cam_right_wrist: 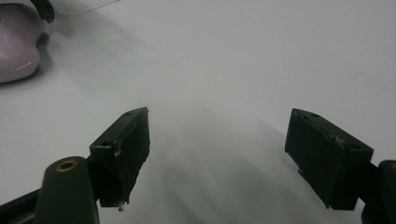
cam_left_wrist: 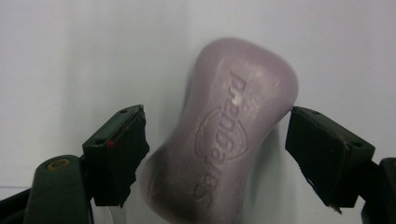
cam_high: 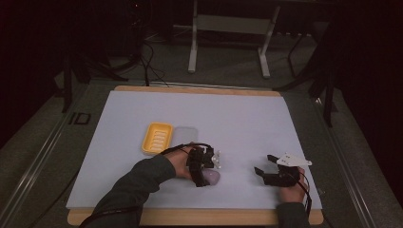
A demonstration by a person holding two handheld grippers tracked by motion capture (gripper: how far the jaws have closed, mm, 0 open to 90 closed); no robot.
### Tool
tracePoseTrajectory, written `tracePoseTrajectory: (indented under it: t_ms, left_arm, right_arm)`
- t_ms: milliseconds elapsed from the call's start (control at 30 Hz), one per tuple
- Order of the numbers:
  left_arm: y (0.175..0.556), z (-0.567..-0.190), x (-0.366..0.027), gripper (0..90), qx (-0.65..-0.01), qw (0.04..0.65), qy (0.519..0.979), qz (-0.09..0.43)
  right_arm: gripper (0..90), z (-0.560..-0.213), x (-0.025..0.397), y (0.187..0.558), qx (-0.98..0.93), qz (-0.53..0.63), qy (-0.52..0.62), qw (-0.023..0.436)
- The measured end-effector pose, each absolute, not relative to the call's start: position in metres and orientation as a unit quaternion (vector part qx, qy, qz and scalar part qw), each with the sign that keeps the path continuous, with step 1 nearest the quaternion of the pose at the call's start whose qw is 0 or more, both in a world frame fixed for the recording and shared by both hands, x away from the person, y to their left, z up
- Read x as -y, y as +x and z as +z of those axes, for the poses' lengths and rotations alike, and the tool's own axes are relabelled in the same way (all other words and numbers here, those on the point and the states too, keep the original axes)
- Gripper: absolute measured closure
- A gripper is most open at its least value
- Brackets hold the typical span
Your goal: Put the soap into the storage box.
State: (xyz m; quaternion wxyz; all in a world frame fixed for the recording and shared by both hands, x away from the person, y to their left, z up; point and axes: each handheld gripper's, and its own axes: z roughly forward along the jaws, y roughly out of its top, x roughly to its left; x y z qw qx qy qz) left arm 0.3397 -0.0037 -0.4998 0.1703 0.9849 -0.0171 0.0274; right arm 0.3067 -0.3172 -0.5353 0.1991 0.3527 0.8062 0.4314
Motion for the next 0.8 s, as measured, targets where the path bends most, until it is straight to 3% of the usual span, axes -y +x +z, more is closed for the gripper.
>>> tracePoseTrajectory:
  t_ms: [167, 500, 800]
  left_arm:
    - [0.341, -0.503, 0.005, 24.7, 0.020, 0.164, 0.986, 0.029]
    - [0.344, -0.502, 0.010, 43.9, 0.011, 0.155, 0.988, 0.023]
    - [0.345, -0.501, 0.017, 45.1, 0.016, 0.127, 0.992, 0.014]
  right_arm:
    - [21.5, -0.535, 0.317, 0.307, -0.807, 0.431, 0.352, 0.199]
    - [21.4, -0.535, 0.317, 0.307, -0.807, 0.431, 0.352, 0.199]
    - [21.1, -0.535, 0.317, 0.307, -0.807, 0.430, 0.352, 0.198]
